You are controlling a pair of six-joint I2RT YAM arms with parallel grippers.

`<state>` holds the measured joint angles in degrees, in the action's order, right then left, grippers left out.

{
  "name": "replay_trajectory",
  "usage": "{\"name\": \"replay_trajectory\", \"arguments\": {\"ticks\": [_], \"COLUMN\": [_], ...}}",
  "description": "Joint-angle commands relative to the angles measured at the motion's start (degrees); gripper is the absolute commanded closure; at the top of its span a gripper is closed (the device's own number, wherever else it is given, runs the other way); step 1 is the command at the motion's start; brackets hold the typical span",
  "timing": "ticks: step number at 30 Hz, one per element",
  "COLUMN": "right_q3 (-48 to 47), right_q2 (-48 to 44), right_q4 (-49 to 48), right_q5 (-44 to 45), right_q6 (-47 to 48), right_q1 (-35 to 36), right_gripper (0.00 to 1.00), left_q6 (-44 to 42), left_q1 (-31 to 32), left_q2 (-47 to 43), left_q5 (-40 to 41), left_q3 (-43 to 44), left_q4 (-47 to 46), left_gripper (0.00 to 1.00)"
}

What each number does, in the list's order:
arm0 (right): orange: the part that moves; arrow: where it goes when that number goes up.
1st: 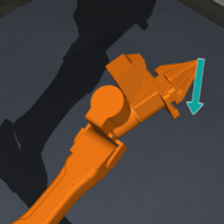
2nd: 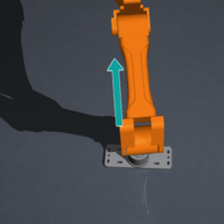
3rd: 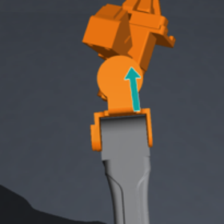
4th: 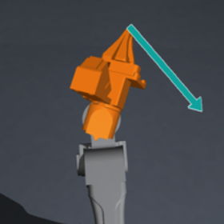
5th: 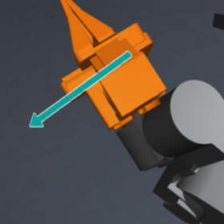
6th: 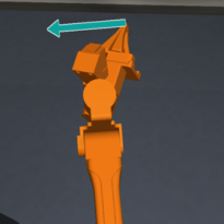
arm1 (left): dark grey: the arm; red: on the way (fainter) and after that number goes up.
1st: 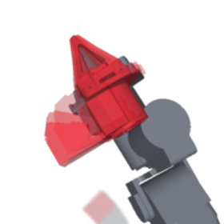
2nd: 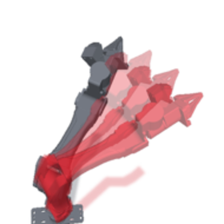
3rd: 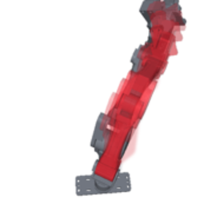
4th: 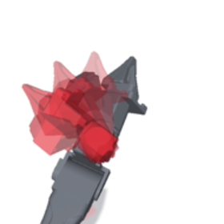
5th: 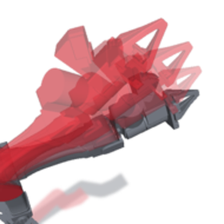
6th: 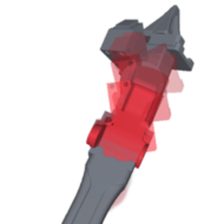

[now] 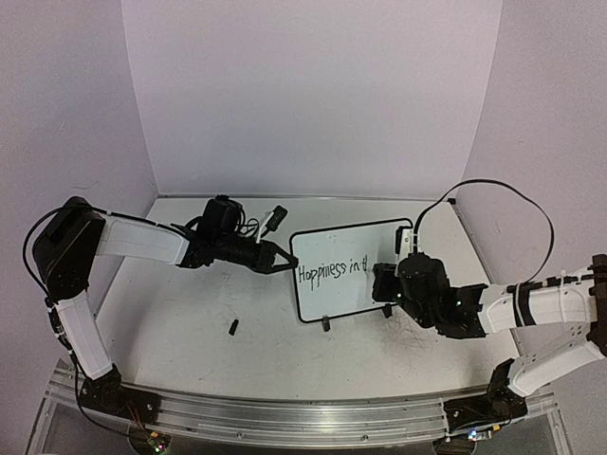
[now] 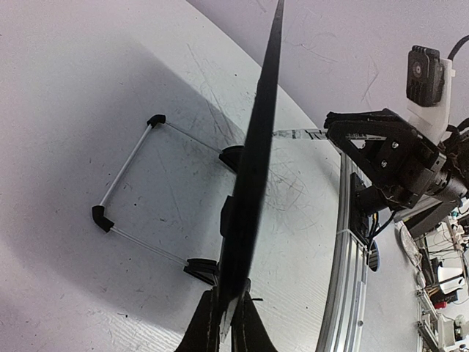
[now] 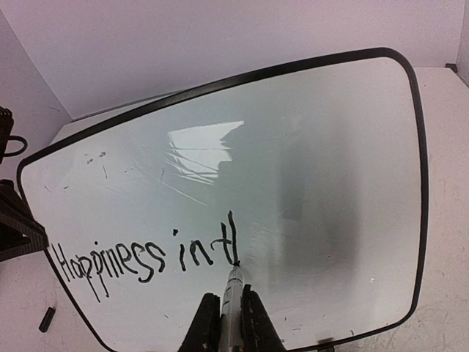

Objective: Write a sentence on the whiteboard

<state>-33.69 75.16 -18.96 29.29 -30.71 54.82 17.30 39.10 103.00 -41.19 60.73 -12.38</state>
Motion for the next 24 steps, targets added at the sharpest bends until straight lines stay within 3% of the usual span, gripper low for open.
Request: {"name": "replay_trajectory", "arguments": {"ticks": [1,24], "right_q3": [-0.85,-3.91], "right_q2": [-0.01,0.45], "right_q4": [0.82,-1.35], "right_q5": [1.9,4.53], "right_q6": [0.23,3.92], "right_q1": [0.13,-0.86], "right_gripper": [1.0,1.0], "left_q6": [-0.16,-0.34], "left_q1": [1.43,1.43], "left_q2": [-1.49,-1.89], "left_q5": [-0.56,-0.52], "left_q3": [1.24,1.26], "left_q4": [3.59,3.66], "left_gripper": [1.0,1.0]}}
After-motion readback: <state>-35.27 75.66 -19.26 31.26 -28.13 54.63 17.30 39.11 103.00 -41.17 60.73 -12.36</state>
